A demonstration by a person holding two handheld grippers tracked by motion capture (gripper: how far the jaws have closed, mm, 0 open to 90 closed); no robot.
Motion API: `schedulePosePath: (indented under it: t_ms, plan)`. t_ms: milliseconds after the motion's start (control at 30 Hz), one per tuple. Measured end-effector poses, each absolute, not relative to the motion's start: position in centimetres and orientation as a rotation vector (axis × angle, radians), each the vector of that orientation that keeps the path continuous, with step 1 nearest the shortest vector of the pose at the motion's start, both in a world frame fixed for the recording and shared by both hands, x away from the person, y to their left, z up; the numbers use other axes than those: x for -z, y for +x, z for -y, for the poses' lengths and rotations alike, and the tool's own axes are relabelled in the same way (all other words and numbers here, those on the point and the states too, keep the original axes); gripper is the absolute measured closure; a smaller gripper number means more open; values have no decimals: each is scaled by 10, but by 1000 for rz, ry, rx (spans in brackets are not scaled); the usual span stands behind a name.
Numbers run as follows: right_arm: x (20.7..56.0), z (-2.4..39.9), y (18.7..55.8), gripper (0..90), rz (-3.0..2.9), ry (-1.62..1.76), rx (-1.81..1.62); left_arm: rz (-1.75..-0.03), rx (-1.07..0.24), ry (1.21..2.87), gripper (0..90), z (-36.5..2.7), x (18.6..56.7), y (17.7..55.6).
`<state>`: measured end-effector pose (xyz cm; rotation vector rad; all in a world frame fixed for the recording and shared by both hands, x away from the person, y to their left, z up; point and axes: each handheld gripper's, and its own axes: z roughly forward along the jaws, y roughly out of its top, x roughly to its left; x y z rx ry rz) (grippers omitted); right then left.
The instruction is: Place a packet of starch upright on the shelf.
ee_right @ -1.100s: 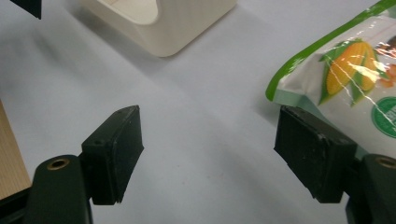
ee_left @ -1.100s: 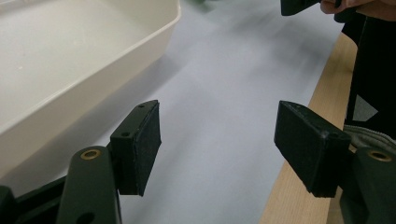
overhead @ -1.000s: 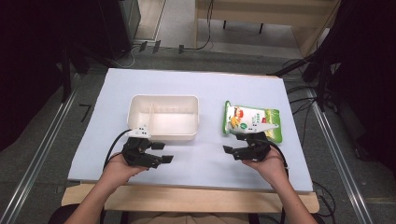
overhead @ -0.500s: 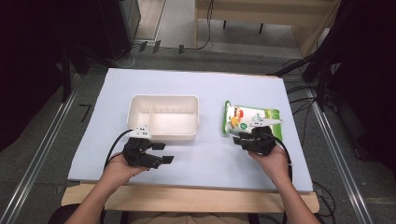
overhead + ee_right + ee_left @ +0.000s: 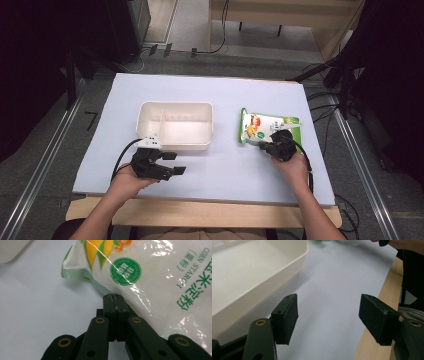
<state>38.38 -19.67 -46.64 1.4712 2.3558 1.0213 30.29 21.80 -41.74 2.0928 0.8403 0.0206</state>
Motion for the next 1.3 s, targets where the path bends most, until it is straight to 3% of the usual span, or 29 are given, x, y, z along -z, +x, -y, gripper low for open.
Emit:
schedulePosePath:
  t_ms: [700,933,1300]
  plan:
    - [468,228,402,900,-2291,1647,-988,-838,-17,2083,327,-219,416,302]
    - [436,213,396,900,-2262,1537,-1089,-833,-25,2079,326,-220,416,302]
    - [411,180,441,900,-2258,1494,-1138,-817,-35,2061,326,-221,414,300]
